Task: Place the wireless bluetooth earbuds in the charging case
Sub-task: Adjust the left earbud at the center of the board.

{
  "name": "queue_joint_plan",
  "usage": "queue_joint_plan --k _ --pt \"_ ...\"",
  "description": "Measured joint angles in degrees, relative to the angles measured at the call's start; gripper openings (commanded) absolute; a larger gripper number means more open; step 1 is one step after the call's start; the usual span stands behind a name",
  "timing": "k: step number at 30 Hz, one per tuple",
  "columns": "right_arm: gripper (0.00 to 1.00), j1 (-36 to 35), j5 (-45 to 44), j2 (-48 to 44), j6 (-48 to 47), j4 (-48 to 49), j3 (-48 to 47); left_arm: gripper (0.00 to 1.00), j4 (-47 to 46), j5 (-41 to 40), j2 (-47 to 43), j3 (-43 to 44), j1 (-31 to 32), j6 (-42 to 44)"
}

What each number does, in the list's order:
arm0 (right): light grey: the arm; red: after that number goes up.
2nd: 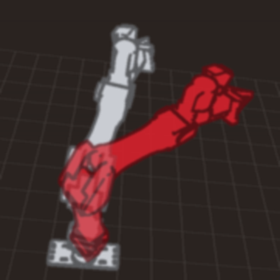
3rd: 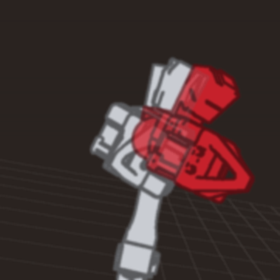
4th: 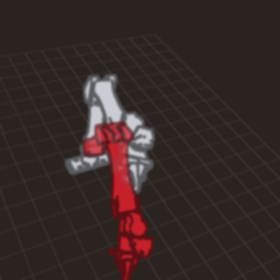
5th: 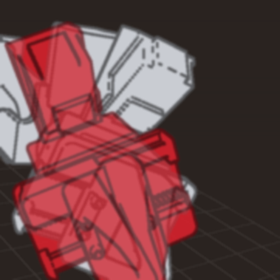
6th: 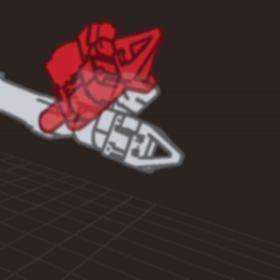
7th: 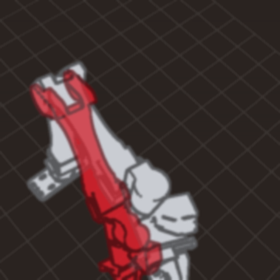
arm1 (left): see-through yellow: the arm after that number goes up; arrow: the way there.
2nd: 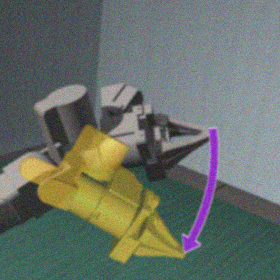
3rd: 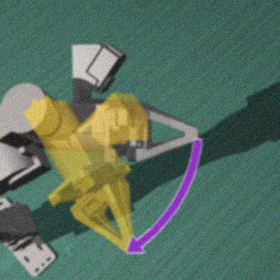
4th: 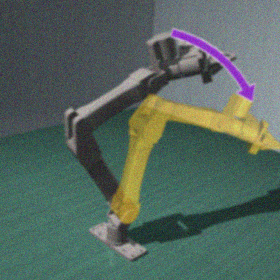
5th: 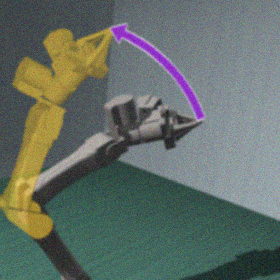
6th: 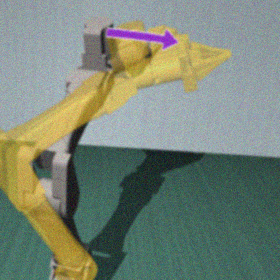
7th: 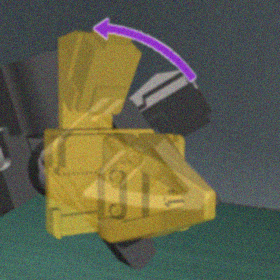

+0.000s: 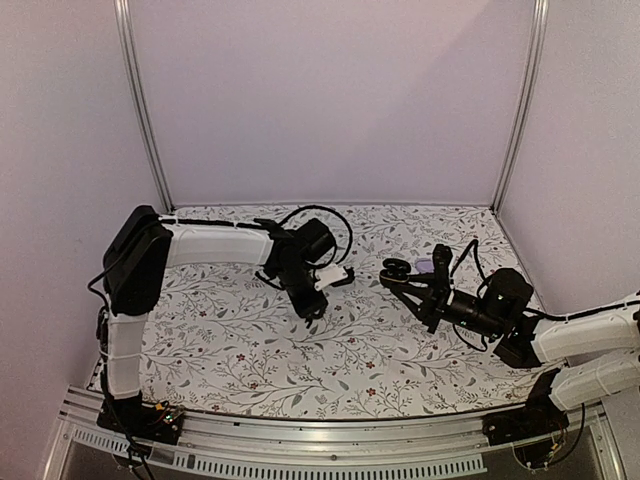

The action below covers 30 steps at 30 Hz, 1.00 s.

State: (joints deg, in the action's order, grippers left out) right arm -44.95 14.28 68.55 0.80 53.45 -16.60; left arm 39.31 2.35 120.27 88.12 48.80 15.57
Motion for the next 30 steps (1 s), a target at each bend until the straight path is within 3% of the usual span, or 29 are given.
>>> queue_joint_plan --k 13,30 --pt "0.00 0.02 -0.26 -0.50 -1.70 -0.59 0.00 0.37 12.72 1.51 6.45 12.44 -1.11 -8.83" --pt "0.00 0.02 -0.66 -2.23 -1.90 -0.79 0.31 0.26 18.80 4.20 10.12 15.08 -2.49 -12.66"
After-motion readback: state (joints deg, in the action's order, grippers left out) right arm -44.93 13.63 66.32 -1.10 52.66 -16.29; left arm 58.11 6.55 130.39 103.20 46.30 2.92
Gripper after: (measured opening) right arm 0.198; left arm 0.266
